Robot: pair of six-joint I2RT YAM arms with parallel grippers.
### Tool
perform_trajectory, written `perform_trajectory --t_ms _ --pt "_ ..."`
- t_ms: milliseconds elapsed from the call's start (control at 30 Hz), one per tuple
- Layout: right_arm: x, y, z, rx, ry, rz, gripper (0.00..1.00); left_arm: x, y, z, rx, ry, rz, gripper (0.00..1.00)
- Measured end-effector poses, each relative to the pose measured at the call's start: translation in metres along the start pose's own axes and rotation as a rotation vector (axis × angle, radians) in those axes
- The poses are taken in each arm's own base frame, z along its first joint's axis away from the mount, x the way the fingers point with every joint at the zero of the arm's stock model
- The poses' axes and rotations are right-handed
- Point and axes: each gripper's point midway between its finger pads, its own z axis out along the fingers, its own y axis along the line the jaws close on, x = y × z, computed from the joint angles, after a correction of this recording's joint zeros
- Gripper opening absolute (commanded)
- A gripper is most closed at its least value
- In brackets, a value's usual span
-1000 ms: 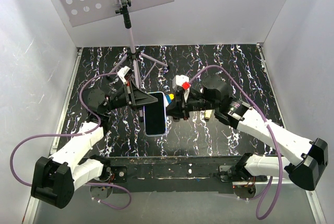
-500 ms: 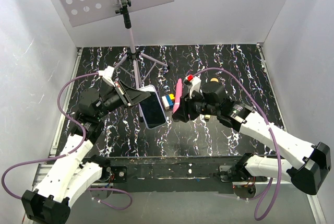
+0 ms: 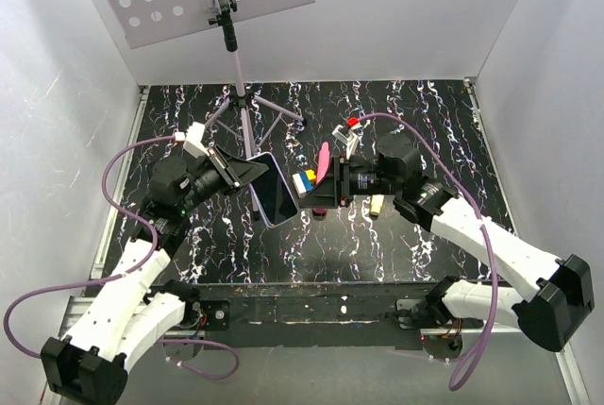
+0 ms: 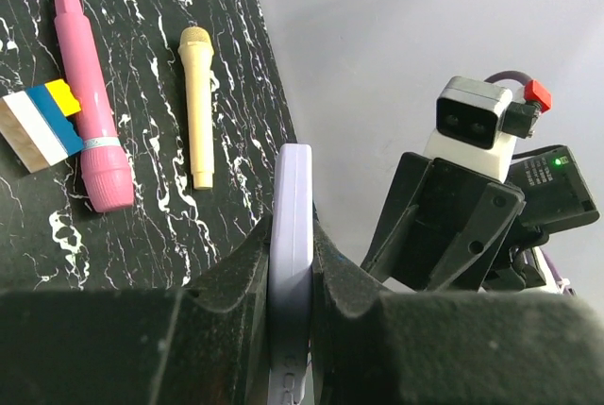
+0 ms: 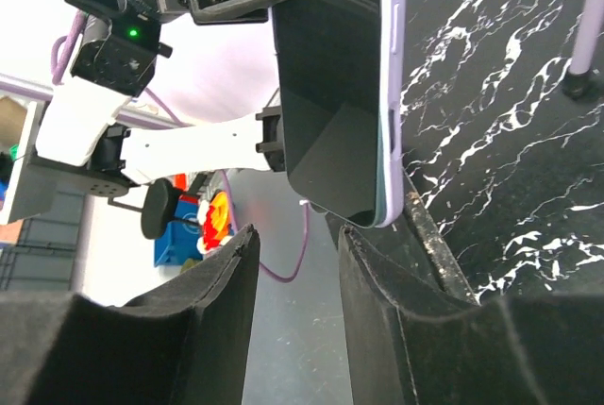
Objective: Take the phone out of the phone case
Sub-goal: Remove the phone case from the phone.
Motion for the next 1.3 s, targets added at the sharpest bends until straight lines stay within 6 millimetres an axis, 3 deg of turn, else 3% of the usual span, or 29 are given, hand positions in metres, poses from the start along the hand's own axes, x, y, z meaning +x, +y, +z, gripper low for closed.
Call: perform_trajectory --t_ms 700,1033,1300 --pt "0.006 -0.006 0.011 -0.035 0.056 0.039 0.41 -0.003 -0.015 0.009 0.082 0.018 -0.032 0.0" --pt "0.015 -0.029 0.007 0.078 0.069 0.022 0.41 -0.003 -0.016 0.01 0.092 0.02 -0.038 0.0" --pt "0.012 -0.026 0.006 0.074 0.055 0.011 0.42 -0.001 -0.016 0.012 0.094 0.035 -0.044 0.0"
